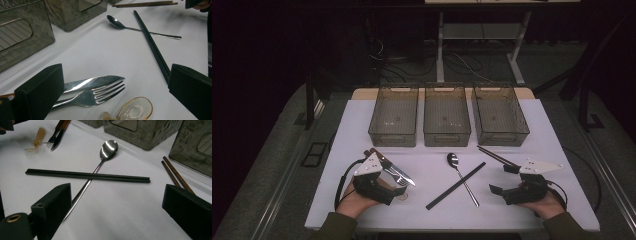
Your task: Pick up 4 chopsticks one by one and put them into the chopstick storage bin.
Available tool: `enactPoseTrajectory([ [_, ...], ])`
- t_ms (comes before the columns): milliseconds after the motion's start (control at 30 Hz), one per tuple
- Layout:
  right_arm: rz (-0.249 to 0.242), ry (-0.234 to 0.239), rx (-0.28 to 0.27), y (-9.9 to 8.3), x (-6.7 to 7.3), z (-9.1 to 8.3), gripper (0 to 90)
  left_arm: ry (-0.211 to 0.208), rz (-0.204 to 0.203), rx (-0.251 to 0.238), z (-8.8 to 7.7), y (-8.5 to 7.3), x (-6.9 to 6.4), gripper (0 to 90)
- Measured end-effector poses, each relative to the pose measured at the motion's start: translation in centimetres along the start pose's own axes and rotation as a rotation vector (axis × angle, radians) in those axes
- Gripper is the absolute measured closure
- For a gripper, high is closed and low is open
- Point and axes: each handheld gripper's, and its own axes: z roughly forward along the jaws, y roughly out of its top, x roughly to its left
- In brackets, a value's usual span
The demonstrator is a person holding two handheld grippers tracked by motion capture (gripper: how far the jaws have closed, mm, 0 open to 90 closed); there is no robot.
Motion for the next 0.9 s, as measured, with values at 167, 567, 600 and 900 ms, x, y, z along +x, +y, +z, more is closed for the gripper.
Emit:
enactPoseTrajectory([
  [167,0.005,0.005,-0.008,0.0,-0.1,0.0,8.7,0.001,-0.004,-0.002,0.1,0.1,0.0,0.0],
  [567,0.012,0.016,-0.024,0.2,-0.2,0.0,8.7,0.0,-0.012,-0.016,0.4,0.7,-0.3,0.0],
  [600,0.014,0.018,-0.025,0.2,-0.2,0.0,8.7,0.0,-0.013,-0.018,0.5,0.7,-0.3,0.0],
  [900,0.013,0.018,-0.028,0.3,-0.2,0.0,8.7,0.001,-0.018,-0.022,0.7,1.1,-0.5,0.3],
])
